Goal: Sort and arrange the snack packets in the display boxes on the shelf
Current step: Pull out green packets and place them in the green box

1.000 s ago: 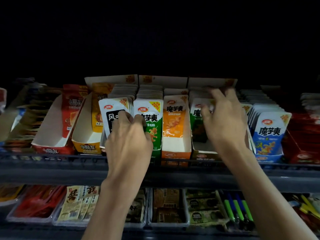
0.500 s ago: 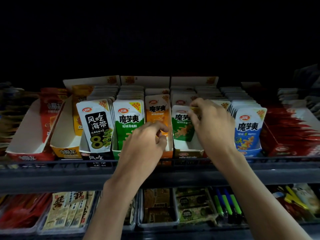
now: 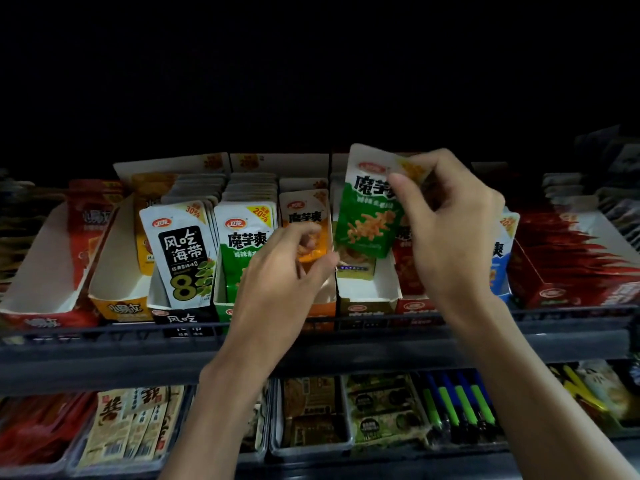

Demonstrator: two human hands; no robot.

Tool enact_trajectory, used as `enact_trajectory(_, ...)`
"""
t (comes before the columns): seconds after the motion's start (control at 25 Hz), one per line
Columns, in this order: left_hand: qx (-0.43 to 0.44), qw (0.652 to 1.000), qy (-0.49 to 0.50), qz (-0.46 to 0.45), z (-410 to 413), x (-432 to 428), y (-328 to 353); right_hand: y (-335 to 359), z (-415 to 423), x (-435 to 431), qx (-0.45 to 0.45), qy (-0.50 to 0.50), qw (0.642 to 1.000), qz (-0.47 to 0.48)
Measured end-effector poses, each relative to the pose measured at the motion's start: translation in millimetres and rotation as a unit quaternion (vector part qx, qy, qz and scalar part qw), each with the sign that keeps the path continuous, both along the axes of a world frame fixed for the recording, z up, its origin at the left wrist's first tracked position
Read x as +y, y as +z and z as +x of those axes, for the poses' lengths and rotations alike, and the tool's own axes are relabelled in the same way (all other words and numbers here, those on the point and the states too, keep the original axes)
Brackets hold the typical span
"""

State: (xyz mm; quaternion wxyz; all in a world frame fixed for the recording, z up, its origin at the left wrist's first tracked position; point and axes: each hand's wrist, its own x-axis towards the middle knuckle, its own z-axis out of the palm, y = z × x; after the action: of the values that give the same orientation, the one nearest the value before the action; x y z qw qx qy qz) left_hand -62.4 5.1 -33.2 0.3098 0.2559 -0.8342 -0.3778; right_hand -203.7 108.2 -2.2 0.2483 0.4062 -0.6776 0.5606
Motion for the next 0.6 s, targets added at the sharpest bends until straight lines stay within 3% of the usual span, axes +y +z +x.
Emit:
enact_trajectory(0.12, 0.032, 0.999, -0.021, 0.022, 2.1, 2.5, 4.5, 7.9, 11.1, 0.8, -0.051, 0.067, 0.996, -0.029)
enact_trajectory(0.24, 0.061, 0.992, -0.077, 0.076, 3.6, 1.6, 7.2, 8.1, 12.7, -3.3, -0.156, 0.13, 0.979, -0.012)
enact_trajectory(0.4, 0.092, 0.98, -0.14, 0.11, 8.1, -1.6, 8.9, 9.0, 13.0, -5.9, -0.32, 0.219, 0.922, -0.01)
enact_trajectory(0.6, 0.099, 0.976, -0.151, 0.122, 11.7, -6.3, 10.0, 8.3, 14.7, -8.0, -0.369, 0.24, 0.898, 0.015)
